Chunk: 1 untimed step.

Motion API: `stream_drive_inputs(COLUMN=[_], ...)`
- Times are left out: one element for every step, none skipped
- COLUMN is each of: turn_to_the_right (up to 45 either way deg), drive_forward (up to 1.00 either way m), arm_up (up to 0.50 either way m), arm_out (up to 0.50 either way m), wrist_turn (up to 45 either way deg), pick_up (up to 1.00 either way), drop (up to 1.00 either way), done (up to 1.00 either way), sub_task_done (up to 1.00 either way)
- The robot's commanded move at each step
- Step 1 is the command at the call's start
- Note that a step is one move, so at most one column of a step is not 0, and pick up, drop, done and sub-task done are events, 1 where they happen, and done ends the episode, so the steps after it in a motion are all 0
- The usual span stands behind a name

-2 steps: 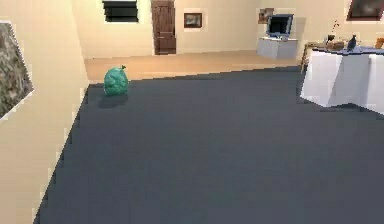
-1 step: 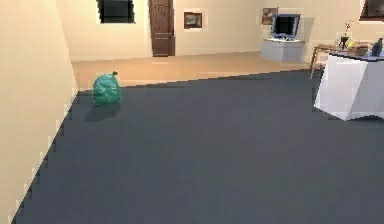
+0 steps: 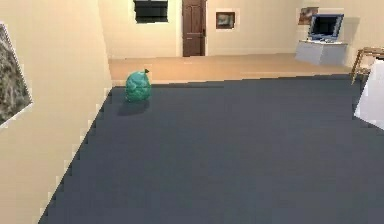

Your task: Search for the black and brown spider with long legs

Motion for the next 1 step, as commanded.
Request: stream_drive_inputs(turn_to_the_right=[0.0], drive_forward=[1.00], arm_up=[0.00], arm_out=[0.00], wrist_turn=[0.0], pick_up=[0.00], drop=[0.00], done=[0.00], sub_task_done=[0.00])
